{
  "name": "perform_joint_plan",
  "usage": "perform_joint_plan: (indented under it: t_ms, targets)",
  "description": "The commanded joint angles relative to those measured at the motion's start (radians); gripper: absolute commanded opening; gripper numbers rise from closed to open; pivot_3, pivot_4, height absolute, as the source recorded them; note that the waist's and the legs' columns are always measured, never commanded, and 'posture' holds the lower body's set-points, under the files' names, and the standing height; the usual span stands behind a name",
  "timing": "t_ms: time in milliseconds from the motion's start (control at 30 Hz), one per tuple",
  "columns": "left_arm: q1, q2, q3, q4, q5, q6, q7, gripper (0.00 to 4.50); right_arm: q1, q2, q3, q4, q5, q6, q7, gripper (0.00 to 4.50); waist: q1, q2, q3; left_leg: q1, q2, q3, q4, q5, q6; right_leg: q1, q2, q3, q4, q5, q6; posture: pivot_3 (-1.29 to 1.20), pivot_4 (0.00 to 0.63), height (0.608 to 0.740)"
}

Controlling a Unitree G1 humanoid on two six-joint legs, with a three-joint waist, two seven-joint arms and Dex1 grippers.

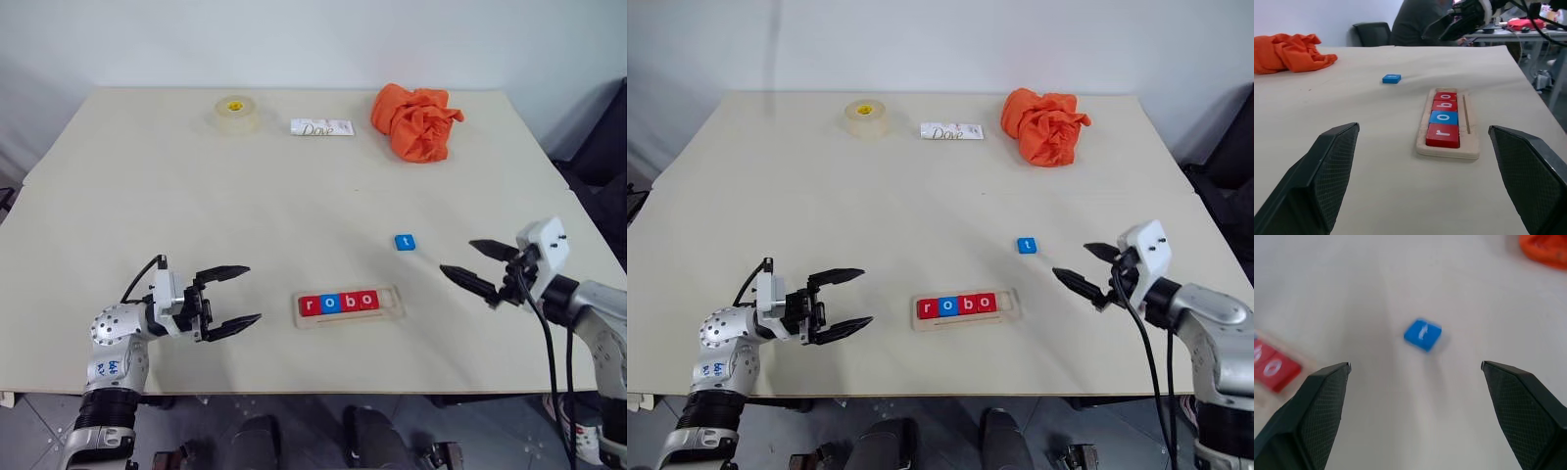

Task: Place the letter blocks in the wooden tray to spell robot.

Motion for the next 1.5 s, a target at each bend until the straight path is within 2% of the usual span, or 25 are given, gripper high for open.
perform_joint_plan:
  t_ms: [33,167,300,400,500,667,867,1167,1300,1400,1500]
  targets:
    - [-0.036,0.009,0.000,0.031,0.000,-0.011,-0.029,4.50,0.047,-0.024,-0.047,-0.089,0.031,0.017,-0.034,4.47,-0.001,0.000,0.000,0.000,0.000,0.000,0.000,0.000,0.000,0.000,0.000,0.001,0.000,0.000,0.000,0.00,0.150,0.740]
    - [-0.063,0.002,-0.009,0.052,0.002,-0.011,-0.049,4.50,0.021,0.003,-0.003,-0.101,0.024,0.019,-0.101,4.47,-0.001,0.000,0.000,0.001,0.000,0.001,0.001,0.001,0.001,0.001,0.000,0.001,0.000,0.001,0.002,0.00,0.150,0.740]
    - [-0.070,0.002,-0.011,0.050,0.003,-0.009,-0.051,4.50,-0.096,0.056,0.102,-0.033,-0.028,0.019,-0.208,4.47,-0.003,0.000,0.000,0.001,0.000,0.001,0.001,0.002,0.001,0.000,0.000,0.002,0.000,0.001,0.002,0.00,0.150,0.740]
    - [-0.066,0.004,-0.009,0.043,0.001,-0.008,-0.051,4.50,-0.203,0.119,0.193,0.060,-0.091,0.025,-0.301,4.47,-0.001,0.000,0.000,0.001,0.000,0.000,0.000,0.002,0.001,0.000,0.001,0.001,0.000,0.001,0.002,0.00,0.150,0.740]
    - [-0.018,0.012,0.007,0.000,-0.008,-0.007,-0.038,4.50,-0.321,0.226,0.255,0.214,-0.159,-0.027,-0.420,4.47,-0.001,-0.001,-0.001,-0.001,0.000,0.000,0.000,0.002,0.001,0.000,0.000,0.001,0.000,0.001,0.002,0.00,0.150,0.740]
    - [0.049,0.022,0.024,-0.063,-0.019,0.001,-0.018,4.50,-0.417,0.328,0.286,0.375,-0.223,-0.125,-0.513,4.47,-0.003,-0.001,0.000,-0.001,0.000,0.002,-0.001,0.002,0.002,-0.002,0.000,0.002,0.001,0.001,0.002,0.00,0.150,0.740]
    - [0.080,0.019,0.026,-0.107,-0.020,0.011,0.006,4.50,-0.423,0.385,0.307,0.429,-0.266,-0.139,-0.582,4.47,0.000,-0.001,0.000,-0.001,-0.001,0.002,0.000,0.002,0.002,-0.002,-0.002,0.002,0.001,0.001,0.002,0.00,0.150,0.740]
    - [0.082,0.017,0.024,-0.107,-0.019,0.012,0.011,4.50,-0.305,0.444,0.315,0.238,-0.268,-0.054,-0.682,4.47,-0.002,-0.001,-0.001,-0.001,0.000,0.002,-0.001,0.002,0.002,-0.002,-0.001,0.002,0.001,0.001,0.002,0.00,0.150,0.740]
    - [0.058,0.011,0.017,-0.087,-0.014,0.011,0.007,4.50,-0.295,0.460,0.316,0.227,-0.272,-0.021,-0.705,4.47,-0.002,-0.001,-0.001,-0.001,0.000,0.002,-0.001,0.002,0.002,-0.002,-0.001,0.002,0.002,0.001,0.002,0.00,0.150,0.740]
    - [0.038,0.006,0.010,-0.068,-0.010,0.009,-0.002,4.50,-0.309,0.470,0.322,0.259,-0.276,-0.048,-0.703,3.87,-0.002,-0.001,-0.001,0.000,0.000,0.002,-0.001,0.002,0.002,-0.002,-0.001,0.002,0.002,0.001,0.002,0.00,0.150,0.740]
    - [0.023,0.004,0.008,-0.054,-0.008,0.007,-0.006,4.50,-0.323,0.476,0.323,0.284,-0.281,-0.065,-0.706,2.89,-0.004,-0.001,-0.001,0.000,0.000,0.002,-0.001,0.002,0.002,-0.001,-0.001,0.002,0.002,0.001,0.002,0.00,0.150,0.740]
